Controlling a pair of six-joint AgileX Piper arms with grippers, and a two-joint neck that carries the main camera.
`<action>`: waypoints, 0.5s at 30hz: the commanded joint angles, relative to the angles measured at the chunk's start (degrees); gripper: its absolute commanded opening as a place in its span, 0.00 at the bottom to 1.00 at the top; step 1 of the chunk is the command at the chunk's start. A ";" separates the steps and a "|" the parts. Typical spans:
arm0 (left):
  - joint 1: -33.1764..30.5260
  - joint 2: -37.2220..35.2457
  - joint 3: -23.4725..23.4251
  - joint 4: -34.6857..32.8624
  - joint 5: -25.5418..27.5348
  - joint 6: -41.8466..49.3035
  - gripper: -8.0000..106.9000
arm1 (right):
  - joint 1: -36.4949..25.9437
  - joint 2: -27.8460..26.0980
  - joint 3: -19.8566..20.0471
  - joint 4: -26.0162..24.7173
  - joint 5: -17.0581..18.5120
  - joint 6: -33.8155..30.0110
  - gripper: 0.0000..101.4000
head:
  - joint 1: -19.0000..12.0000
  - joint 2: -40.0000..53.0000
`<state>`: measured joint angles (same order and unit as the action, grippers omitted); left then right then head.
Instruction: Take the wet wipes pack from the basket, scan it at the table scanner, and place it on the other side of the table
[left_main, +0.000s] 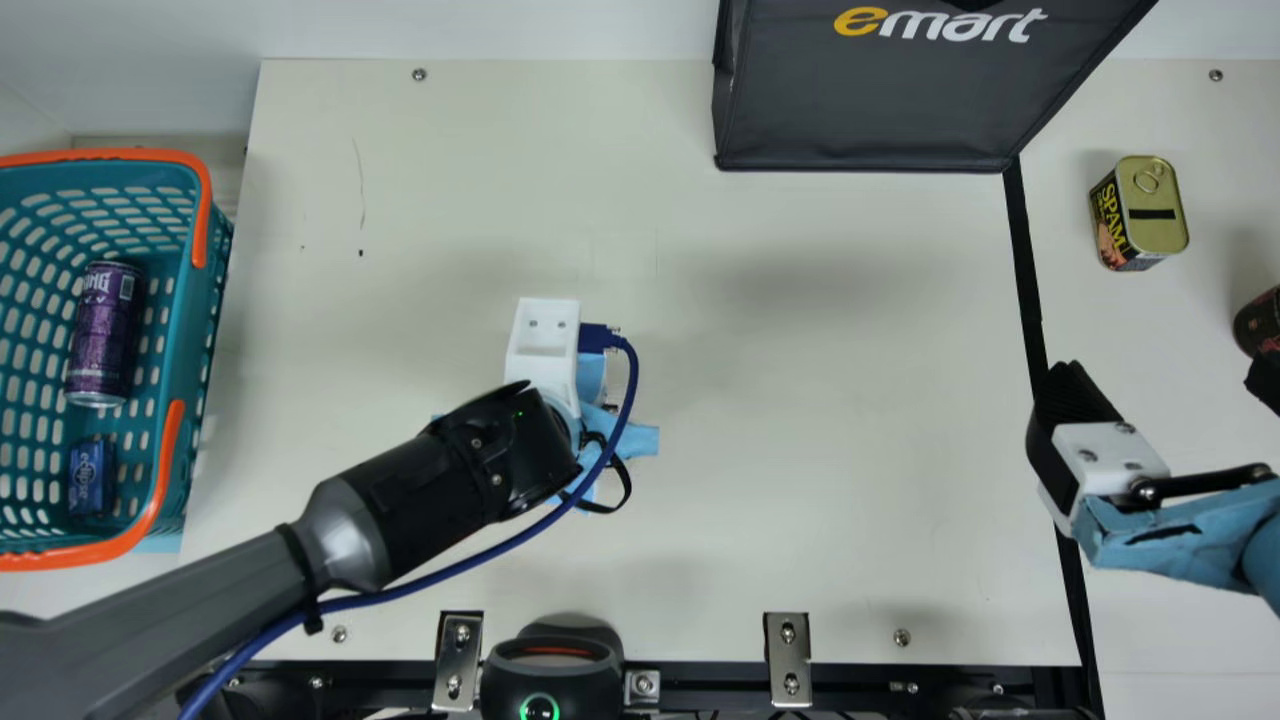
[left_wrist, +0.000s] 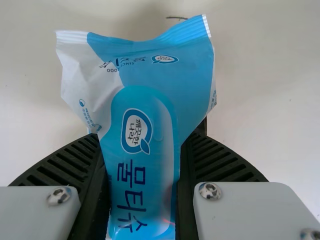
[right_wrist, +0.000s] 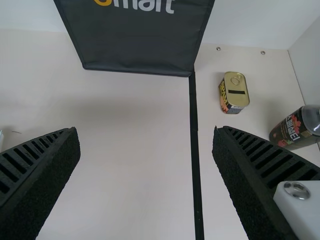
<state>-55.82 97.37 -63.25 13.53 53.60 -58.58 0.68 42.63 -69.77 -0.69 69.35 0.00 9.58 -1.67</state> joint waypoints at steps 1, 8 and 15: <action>-0.05 0.21 -0.19 0.37 -0.60 -0.73 0.00 | 0.00 0.00 0.00 0.00 0.00 0.00 0.94 | -1.66 0.09; -0.79 1.19 -0.13 3.99 -4.59 -5.05 0.00 | 0.00 0.00 0.00 0.00 0.00 0.00 0.94 | -1.66 0.09; -1.94 1.60 1.19 8.80 -8.36 -10.89 0.00 | 0.00 0.00 0.00 0.00 0.00 0.00 0.94 | -1.66 0.09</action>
<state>-57.60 98.86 -62.26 21.50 45.69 -68.26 0.68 42.63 -69.77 -0.69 69.35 0.00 9.67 -1.67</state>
